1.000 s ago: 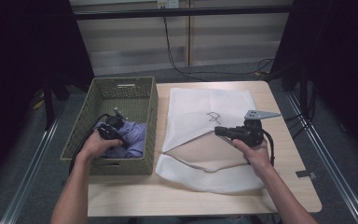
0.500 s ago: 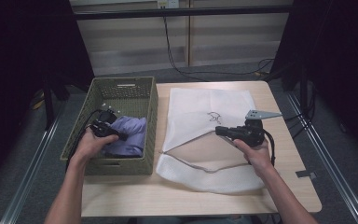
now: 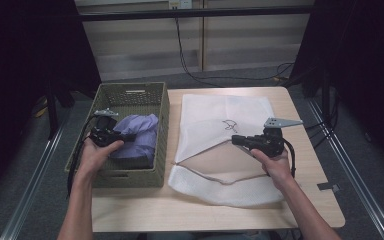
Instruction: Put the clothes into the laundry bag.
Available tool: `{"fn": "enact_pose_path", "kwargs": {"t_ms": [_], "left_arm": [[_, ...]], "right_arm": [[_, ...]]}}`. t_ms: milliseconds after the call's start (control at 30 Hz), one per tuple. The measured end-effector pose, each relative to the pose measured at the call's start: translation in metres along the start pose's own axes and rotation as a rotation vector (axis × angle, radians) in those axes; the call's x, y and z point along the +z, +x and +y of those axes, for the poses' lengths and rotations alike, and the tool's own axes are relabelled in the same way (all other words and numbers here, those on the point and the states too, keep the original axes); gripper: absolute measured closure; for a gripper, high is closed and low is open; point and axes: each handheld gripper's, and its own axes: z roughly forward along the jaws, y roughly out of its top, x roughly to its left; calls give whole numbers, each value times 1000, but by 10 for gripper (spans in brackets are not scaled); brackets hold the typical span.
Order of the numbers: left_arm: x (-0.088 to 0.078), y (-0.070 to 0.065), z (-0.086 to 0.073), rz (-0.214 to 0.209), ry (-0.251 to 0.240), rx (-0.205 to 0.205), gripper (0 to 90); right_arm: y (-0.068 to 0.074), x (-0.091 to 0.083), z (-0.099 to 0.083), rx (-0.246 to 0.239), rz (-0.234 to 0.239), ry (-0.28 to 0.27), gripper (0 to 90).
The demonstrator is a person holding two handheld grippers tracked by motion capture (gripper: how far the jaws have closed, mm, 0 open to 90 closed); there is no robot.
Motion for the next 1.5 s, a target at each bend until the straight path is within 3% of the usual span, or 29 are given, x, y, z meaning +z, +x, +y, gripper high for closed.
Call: {"fn": "enact_pose_path", "kwargs": {"t_ms": [233,433,733,1133,1500], "left_arm": [[-13,-5,0,29,-101,-10,791],[-28,-4,0,12,-189,-28,792],[-38,-10,-2,44,-277,-53,792],[-59,-23,5,47,-381,-26,792],[-79,-26,8,39,-458,-20,792]], "right_arm": [[0,0,-2,0,3,0,900],[-1,0,-2,1,-1,2,900],[0,-2,-2,1,-1,-3,900],[-1,-5,-3,-2,-7,-7,900],[0,-6,-3,-1,-9,-8,900]]}}
